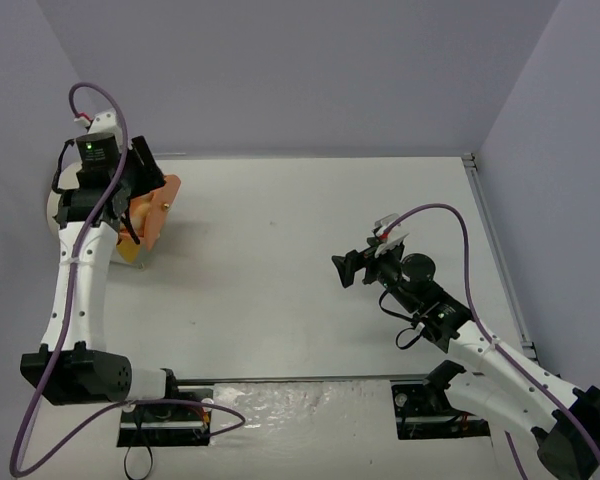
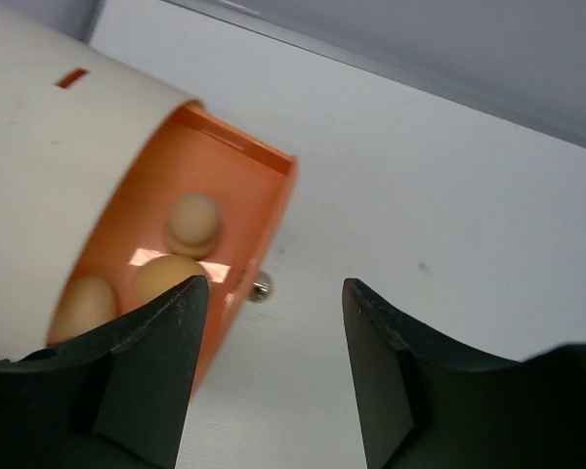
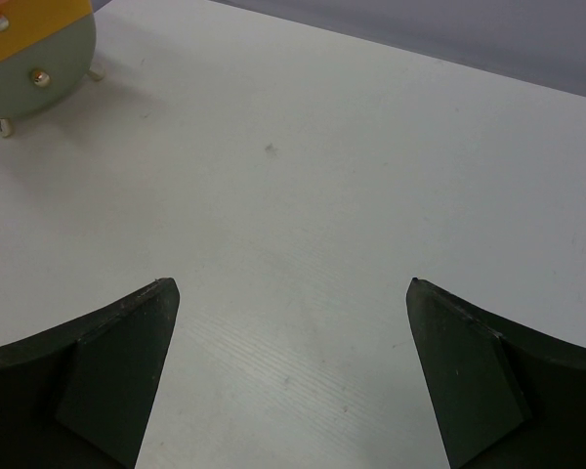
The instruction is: Organize the makeup
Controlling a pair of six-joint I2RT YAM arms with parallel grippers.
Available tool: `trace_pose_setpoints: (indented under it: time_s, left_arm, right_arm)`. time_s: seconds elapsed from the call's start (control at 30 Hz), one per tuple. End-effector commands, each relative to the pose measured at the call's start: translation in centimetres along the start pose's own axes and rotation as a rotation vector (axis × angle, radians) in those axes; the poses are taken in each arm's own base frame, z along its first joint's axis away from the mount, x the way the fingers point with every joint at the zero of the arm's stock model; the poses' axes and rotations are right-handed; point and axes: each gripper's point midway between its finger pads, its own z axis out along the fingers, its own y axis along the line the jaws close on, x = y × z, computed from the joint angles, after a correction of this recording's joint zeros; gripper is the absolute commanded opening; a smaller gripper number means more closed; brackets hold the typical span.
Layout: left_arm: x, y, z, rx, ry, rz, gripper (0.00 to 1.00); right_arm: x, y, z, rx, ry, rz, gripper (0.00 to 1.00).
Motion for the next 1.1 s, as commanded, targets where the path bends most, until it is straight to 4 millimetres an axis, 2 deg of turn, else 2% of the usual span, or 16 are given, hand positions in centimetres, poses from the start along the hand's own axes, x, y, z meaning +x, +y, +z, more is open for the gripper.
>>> trace_pose_setpoints:
  time_s: [0.0, 0.07, 0.17, 0.3, 0.4, 0.6, 0.83, 1.07]
  left_arm:
    - [1.3, -7.5, -2.1, 0.231, 0.032, 0.034, 0.56]
    - [2.7, -8.5, -1.2, 0.246, 0.065, 0.034, 0.57]
    - [4.5, -8.5, 0.6, 0.220, 0.114, 0.044, 0.60]
    - [6.0, -6.9, 3.3, 0.114, 0.163, 0.093, 0.61]
    - [6.1, -4.9, 4.9, -0.002, 0.181, 0.142, 0.62]
    - [4.7, -1.5, 6.2, -0.158, 0.175, 0.165, 0.67]
    - [3.0, 3.2, 6.0, -0.276, 0.145, 0.118, 0.82]
    - [1.4, 7.7, 6.6, -0.352, 0.125, 0.059, 0.89]
  right_arm:
    - [-2.5, 0.3, 0.4, -0.017, -0.094, 0.013, 1.00]
    - [-2.7, 0.4, 0.4, -0.018, -0.099, 0.015, 1.00]
    - [-2.8, 0.3, 0.2, -0.016, -0.104, 0.015, 1.00]
    - [-2.9, 0.3, 0.0, -0.016, -0.111, 0.018, 1.00]
    - [-3.0, 0.4, 0.0, -0.020, -0.113, 0.018, 1.00]
    - [-3.1, 0.4, -0.2, -0.021, -0.121, 0.020, 1.00]
    - [-3.0, 0.5, -0.1, -0.026, -0.121, 0.023, 1.00]
    - [-3.0, 0.5, -0.1, -0.031, -0.121, 0.024, 1.00]
